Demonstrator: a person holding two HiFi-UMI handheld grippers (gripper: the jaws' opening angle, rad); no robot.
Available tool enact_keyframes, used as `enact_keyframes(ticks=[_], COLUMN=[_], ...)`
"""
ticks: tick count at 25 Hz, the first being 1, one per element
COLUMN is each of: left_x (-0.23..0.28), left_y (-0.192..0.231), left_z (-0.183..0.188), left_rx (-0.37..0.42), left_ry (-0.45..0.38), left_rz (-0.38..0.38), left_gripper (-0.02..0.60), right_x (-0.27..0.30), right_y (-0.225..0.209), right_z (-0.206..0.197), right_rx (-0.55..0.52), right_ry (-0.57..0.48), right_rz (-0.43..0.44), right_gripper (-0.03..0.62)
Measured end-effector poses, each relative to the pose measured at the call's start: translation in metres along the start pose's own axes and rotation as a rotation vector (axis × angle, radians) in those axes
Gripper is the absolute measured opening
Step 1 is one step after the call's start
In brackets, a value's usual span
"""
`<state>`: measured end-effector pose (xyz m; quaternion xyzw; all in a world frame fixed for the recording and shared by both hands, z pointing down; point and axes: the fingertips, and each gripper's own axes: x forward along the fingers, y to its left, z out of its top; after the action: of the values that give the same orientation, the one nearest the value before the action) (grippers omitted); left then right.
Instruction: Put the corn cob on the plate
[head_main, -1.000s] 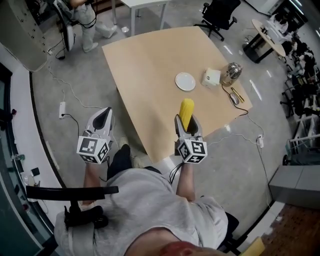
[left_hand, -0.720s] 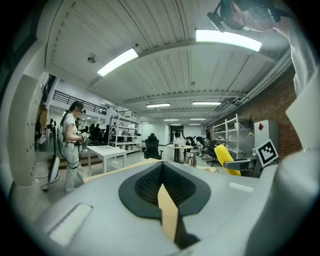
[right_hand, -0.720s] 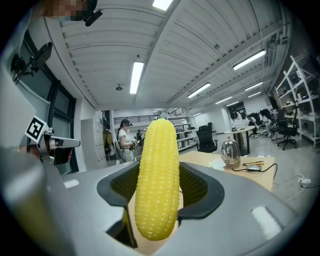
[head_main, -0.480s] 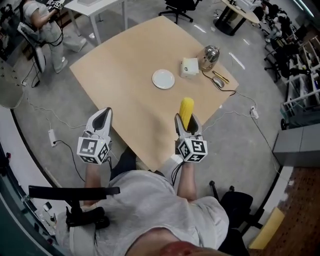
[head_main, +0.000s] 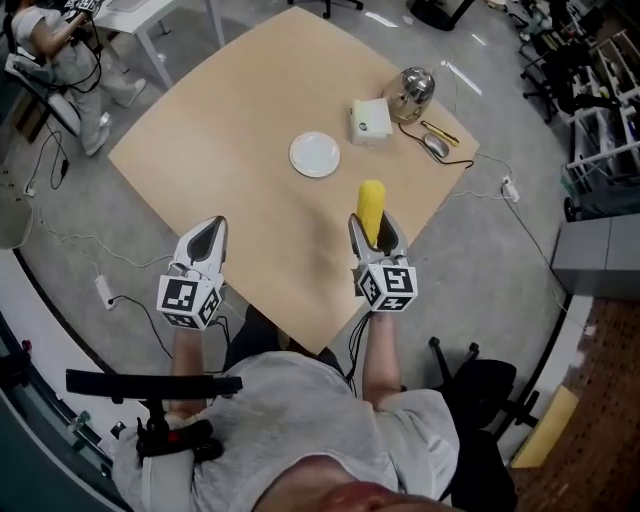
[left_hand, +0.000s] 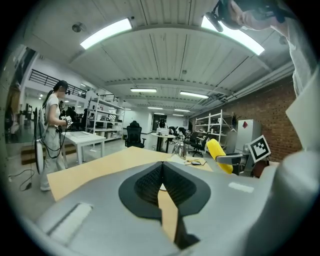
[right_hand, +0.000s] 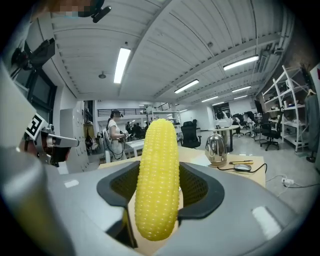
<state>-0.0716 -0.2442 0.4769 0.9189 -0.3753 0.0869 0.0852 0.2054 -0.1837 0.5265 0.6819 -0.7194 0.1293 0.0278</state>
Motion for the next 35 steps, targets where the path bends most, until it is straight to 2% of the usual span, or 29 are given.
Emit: enact_keyframes(ticks=[4,9,17,27,35], left_x=[0.01,0.049,0.071,0.105,0.111], left_y=[-0.008,0.016,0.029,0.048,0.048], left_z=[-0.006,-0.046,-0.075,-0.094,-0.083], left_rx=[-0.016,-0.054,-0.096,-0.12,-0.118], left_ry=[0.04,0.085,0.124,0.136,0.126], left_rz=[-0.024,-0.054,-0.065,-0.086,-0.089], left_gripper=[0.02,0.02,0.02,0.02,0.02], right_x=[0.008,0.067,0.133,0.219,0.253], right_y=[-0.008,-0.019,-0.026,-0.038,-0.04], right_z=[-0.004,-0.036,-0.067,-0.11,-0.129], right_rx=[-0.001,-0.006,-0.017,-0.032,-0.046], right_ry=[0.044,0.094,0.206,0.358,0.469], right_rz=[-0.003,-0.004,-0.007,0.023,0.05], right_gripper=[0.247,0.247,0.249,0.249,0.249])
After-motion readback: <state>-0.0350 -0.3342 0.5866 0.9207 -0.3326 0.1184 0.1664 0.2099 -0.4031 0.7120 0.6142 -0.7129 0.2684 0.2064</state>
